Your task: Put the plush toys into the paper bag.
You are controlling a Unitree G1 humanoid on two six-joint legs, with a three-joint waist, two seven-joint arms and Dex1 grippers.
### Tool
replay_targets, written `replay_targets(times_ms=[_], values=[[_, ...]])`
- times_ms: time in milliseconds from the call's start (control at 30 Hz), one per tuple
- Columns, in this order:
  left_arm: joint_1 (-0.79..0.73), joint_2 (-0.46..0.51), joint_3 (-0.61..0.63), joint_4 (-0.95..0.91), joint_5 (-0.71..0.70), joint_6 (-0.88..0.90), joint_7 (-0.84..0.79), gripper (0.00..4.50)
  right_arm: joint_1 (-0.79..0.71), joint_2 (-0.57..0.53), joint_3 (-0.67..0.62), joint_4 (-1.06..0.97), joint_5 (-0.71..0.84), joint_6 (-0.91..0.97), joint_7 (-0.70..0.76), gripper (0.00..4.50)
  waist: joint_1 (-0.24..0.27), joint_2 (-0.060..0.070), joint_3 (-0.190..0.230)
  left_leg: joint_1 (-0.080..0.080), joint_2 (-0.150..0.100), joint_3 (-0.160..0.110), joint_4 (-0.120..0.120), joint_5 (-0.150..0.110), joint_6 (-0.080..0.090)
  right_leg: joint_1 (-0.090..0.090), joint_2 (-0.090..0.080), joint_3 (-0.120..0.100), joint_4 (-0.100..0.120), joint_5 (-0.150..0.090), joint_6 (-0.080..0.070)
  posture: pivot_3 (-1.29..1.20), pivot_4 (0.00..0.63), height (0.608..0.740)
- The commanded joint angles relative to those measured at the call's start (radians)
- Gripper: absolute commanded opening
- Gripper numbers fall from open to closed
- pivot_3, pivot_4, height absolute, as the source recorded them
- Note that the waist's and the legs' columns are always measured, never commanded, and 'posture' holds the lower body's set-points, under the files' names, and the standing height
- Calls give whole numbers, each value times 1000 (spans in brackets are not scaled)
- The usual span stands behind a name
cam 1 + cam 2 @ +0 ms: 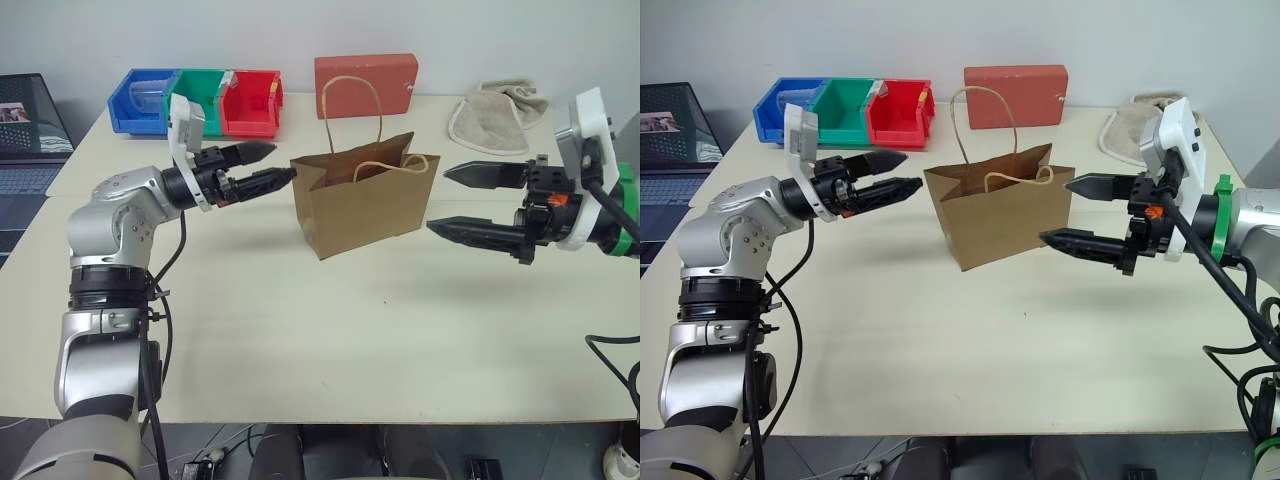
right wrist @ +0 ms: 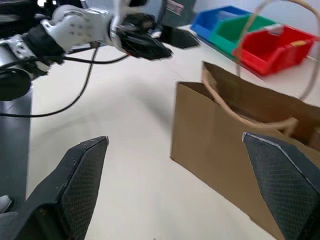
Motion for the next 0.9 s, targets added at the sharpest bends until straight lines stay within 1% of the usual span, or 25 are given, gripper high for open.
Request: replay_targets(times_ms=[33, 167, 267, 400, 600, 800, 900], values=[[-11, -22, -29, 50, 44, -75, -23, 4482, -22, 7, 25, -42, 11, -29, -32, 4500, 2, 0, 0, 0, 0, 0, 0, 0, 0, 0, 0, 0, 0, 0, 0, 0, 150, 740], [-65, -75, -36, 174, 85, -140, 3, 4482, -13, -4, 37, -52, 22, -31, -41, 4500, 7, 0, 0, 0, 0, 0, 0, 0, 0, 0, 0, 0, 0, 0, 0, 0, 150, 740], [-96, -104, -39, 252, 109, -182, -8, 4482, -8, -11, 29, -57, 38, -24, -49, 4500, 6, 0, 0, -1, 0, -1, 0, 0, 1, 0, 0, -1, 0, 0, 0, 0, 150, 740], [-119, -119, -34, 310, 126, -212, -21, 4482, -3, -22, 26, -59, 53, -23, -56, 4500, 4, 0, 0, -1, 0, -1, -1, 0, 1, 0, 0, -1, -1, 0, 0, 0, 150, 740], [-102, -92, -51, 281, 103, -147, -158, 4482, 30, -69, -3, -69, 104, -9, -68, 4500, 2, 0, 0, -1, 0, -1, -1, 0, 1, 0, 0, -1, 0, 0, 0, 0, 150, 740], [-92, -68, -79, 245, 123, -132, -234, 4482, 49, -97, -12, -62, 139, -17, -77, 4500, 2, 0, 0, -1, 0, -1, -1, 0, 1, 0, 0, -1, 0, 0, 0, 0, 150, 740], [-87, -66, -82, 233, 127, -130, -243, 4482, 54, -104, -12, -61, 148, -21, -82, 4500, 2, 0, 0, -1, 0, -1, -1, 0, 1, 0, 0, -1, 0, 0, 0, 0, 150, 740]])
